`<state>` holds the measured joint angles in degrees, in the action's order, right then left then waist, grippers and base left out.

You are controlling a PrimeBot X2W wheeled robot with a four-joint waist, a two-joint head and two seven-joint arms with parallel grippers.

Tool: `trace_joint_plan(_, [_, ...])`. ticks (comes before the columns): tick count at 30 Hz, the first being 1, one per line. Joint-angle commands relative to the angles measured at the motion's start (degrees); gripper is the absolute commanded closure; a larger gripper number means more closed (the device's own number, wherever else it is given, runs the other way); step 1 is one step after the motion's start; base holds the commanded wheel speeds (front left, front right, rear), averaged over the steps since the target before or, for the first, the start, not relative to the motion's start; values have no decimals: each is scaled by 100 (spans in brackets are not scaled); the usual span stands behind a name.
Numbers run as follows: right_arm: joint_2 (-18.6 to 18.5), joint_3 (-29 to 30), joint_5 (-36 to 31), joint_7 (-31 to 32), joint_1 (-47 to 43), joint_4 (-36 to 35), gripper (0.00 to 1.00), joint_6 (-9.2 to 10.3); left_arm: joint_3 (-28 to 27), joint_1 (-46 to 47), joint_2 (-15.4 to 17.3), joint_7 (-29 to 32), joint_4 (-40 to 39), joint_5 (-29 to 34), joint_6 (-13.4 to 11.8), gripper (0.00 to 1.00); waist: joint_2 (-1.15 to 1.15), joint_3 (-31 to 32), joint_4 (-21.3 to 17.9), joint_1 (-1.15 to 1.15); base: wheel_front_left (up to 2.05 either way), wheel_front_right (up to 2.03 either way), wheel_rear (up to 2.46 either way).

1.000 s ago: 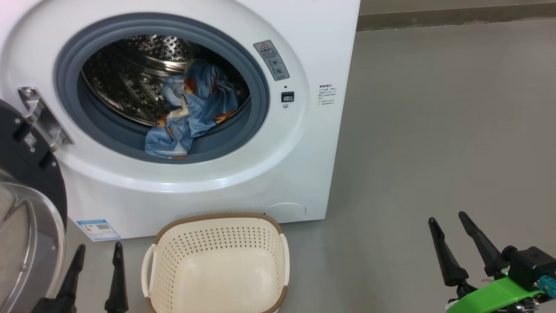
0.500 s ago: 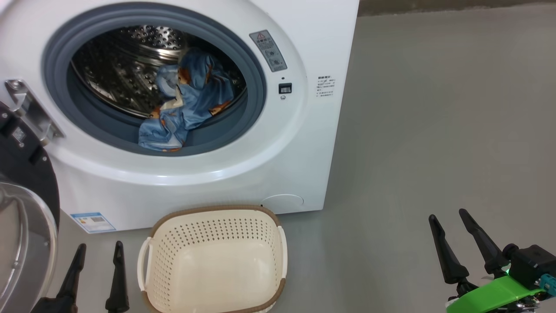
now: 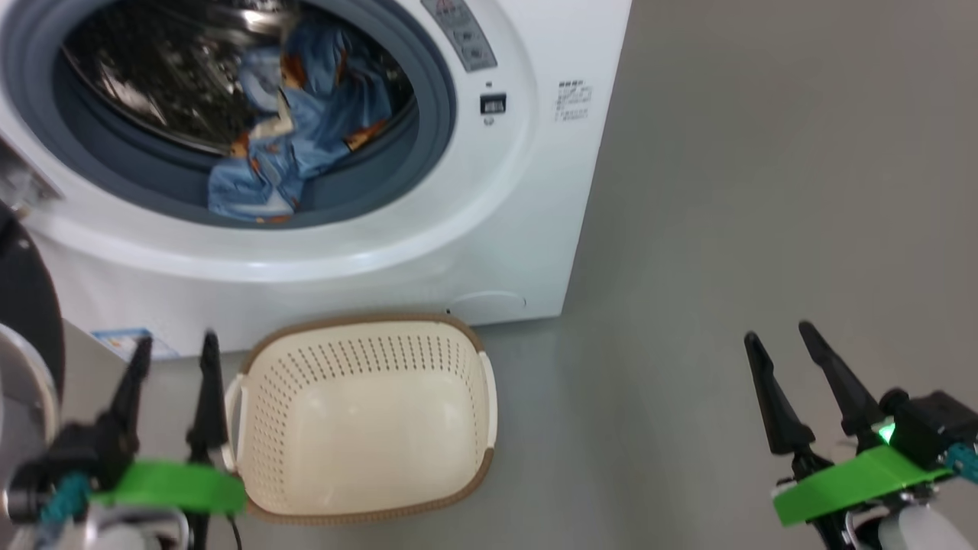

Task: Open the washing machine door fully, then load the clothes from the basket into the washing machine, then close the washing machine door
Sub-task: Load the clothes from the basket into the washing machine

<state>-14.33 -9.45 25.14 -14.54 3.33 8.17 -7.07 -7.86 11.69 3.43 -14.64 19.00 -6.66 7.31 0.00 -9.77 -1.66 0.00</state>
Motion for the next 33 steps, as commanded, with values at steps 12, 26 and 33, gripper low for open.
trace_joint_plan(12, [21, -267, -45, -46, 1023, -224, 0, -42, 77, 2383, 702, -36, 1333, -174, 17, 0, 0, -1512, -329, 0, 0, 0, 0])
trace_joint_plan(26, [193, -385, -34, -46, 1646, -265, 0, -42, 405, 4442, 1273, -36, 2986, -291, 17, 0, 0, -2549, -752, 0, 0, 0, 0])
trace_joint_plan(33, [285, -414, -29, -46, 1777, -273, 0, -42, 548, 4987, 1512, -36, 3582, -257, 17, 12, 0, -2765, -924, 0, 0, 0, 0])
